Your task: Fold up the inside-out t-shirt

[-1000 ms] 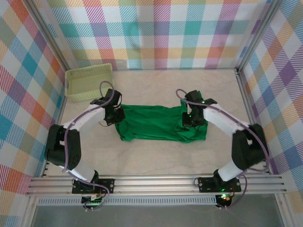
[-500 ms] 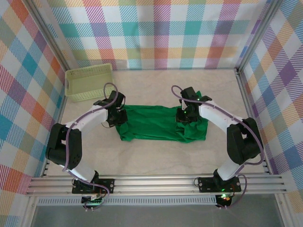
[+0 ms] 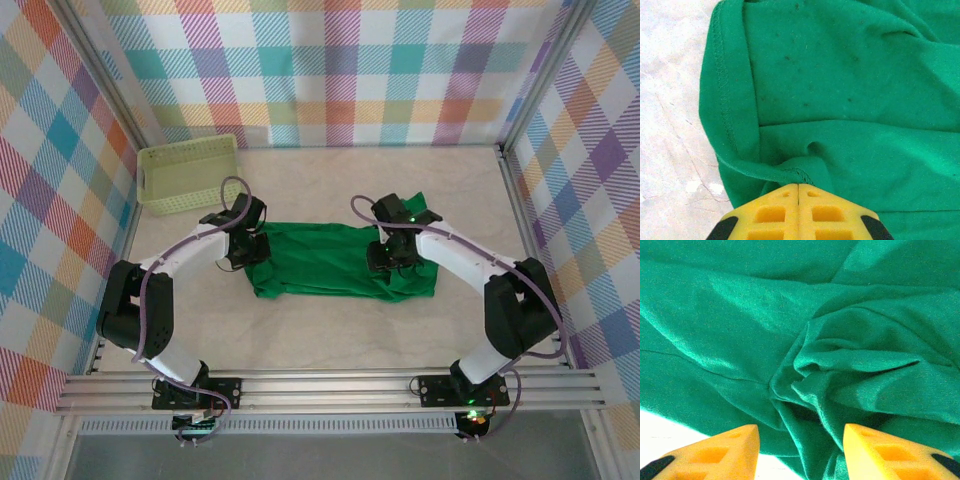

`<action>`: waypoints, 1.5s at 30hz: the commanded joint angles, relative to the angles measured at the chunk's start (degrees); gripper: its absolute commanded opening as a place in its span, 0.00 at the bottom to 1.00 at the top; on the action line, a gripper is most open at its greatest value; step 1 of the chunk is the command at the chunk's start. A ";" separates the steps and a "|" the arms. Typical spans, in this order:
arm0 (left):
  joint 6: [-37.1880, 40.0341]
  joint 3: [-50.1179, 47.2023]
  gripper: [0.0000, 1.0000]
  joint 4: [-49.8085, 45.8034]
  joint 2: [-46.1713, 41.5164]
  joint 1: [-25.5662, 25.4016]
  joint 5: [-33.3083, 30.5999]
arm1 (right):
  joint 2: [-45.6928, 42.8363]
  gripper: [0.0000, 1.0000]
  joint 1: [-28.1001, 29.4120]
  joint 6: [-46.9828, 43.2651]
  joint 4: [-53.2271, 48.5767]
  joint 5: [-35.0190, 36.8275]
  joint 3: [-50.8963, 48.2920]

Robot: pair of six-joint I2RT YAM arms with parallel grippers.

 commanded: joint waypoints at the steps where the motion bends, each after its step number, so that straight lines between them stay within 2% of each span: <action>1: -0.38 -0.87 0.00 0.47 0.17 -0.78 -0.35 | 1.80 0.47 0.75 -1.44 -1.44 5.27 0.02; 11: -0.59 -3.67 0.00 3.12 -3.00 -1.07 0.88 | 8.66 0.42 2.05 -1.29 0.13 10.51 4.10; 17: -0.55 -5.44 0.00 5.14 -6.27 -1.07 1.53 | 8.35 0.25 2.05 -0.45 -2.18 13.94 5.84; 21: -0.27 -6.09 0.00 6.51 -9.29 -0.74 2.12 | 3.04 0.12 1.87 -0.48 -4.01 15.59 5.84; 24: -0.57 -6.09 0.00 7.64 -12.34 0.01 3.54 | -2.52 0.08 1.12 -0.04 -5.60 14.81 6.15; 29: -1.86 -5.77 0.00 7.81 -20.30 3.42 4.39 | -12.30 0.02 -6.57 3.89 -9.92 7.92 7.94; 34: -1.60 -4.33 0.00 7.05 -29.71 8.08 5.17 | -21.41 0.00 -15.47 4.03 -12.08 0.17 10.67; 38: -0.93 -5.81 0.00 9.74 -39.80 8.30 2.52 | -27.99 0.00 -19.48 5.05 -12.24 -3.97 12.68; 42: -2.44 -10.74 0.00 12.27 -50.06 8.34 -2.52 | -35.62 0.00 -22.50 7.63 -11.19 -4.63 11.21; 45: -3.30 -11.92 0.00 10.18 -49.92 8.34 -5.00 | -39.45 0.00 -24.88 9.21 -10.12 -3.77 7.63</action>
